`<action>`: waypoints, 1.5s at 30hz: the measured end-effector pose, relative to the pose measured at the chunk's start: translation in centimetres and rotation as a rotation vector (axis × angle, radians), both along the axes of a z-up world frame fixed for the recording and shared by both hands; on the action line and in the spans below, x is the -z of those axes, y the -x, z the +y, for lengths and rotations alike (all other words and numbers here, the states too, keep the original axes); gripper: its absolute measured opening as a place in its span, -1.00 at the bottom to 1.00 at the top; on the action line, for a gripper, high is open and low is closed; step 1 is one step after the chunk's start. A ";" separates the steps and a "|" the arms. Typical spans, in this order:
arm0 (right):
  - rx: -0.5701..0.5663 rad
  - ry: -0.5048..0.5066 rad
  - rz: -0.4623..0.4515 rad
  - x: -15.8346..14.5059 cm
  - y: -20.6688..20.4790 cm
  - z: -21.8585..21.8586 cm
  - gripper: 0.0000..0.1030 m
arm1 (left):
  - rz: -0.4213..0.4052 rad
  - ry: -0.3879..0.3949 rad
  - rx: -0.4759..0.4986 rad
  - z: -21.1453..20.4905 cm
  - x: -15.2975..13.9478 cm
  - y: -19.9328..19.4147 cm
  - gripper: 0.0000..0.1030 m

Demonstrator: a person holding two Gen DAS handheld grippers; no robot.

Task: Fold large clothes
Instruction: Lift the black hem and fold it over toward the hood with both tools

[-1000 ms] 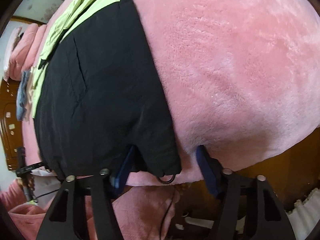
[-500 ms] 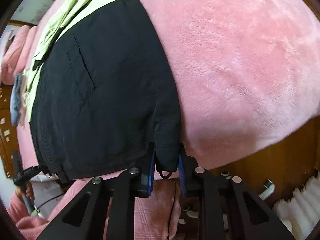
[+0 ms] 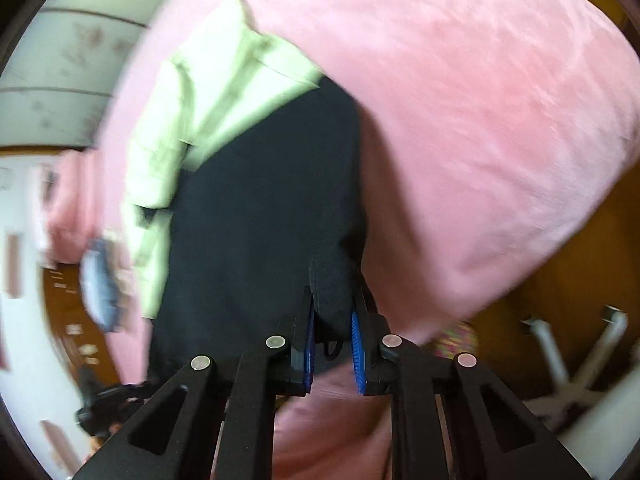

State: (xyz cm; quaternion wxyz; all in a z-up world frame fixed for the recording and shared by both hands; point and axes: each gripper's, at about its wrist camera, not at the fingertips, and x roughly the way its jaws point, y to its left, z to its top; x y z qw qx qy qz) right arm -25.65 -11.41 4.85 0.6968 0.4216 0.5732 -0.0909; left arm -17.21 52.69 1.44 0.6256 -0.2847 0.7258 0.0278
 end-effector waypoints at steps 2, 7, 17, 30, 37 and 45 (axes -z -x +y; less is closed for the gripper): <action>0.012 -0.045 -0.061 -1.5 -1.1 0.1 -0.73 | -0.002 0.046 -0.013 0.3 -1.8 -0.9 -0.95; 0.055 -0.144 -0.186 -4.9 -4.6 0.6 -0.74 | -0.005 0.203 -0.117 -2.5 -6.5 -2.7 -0.95; 0.163 -0.194 -0.425 -13.7 -15.6 -3.7 -0.76 | -0.150 0.327 -0.173 1.6 -16.1 -12.4 -0.96; 0.228 -0.051 -0.452 -18.5 -31.0 -10.1 -0.78 | -0.187 0.324 -0.228 7.6 -16.6 -27.7 -0.96; 0.296 0.012 -0.374 -14.0 -35.5 -11.2 -0.78 | -0.136 0.326 -0.210 8.2 -10.2 -33.3 -0.95; 0.249 0.140 -0.202 -7.9 -42.9 -10.9 -0.78 | -0.002 0.266 -0.196 7.4 -1.4 -39.4 -0.95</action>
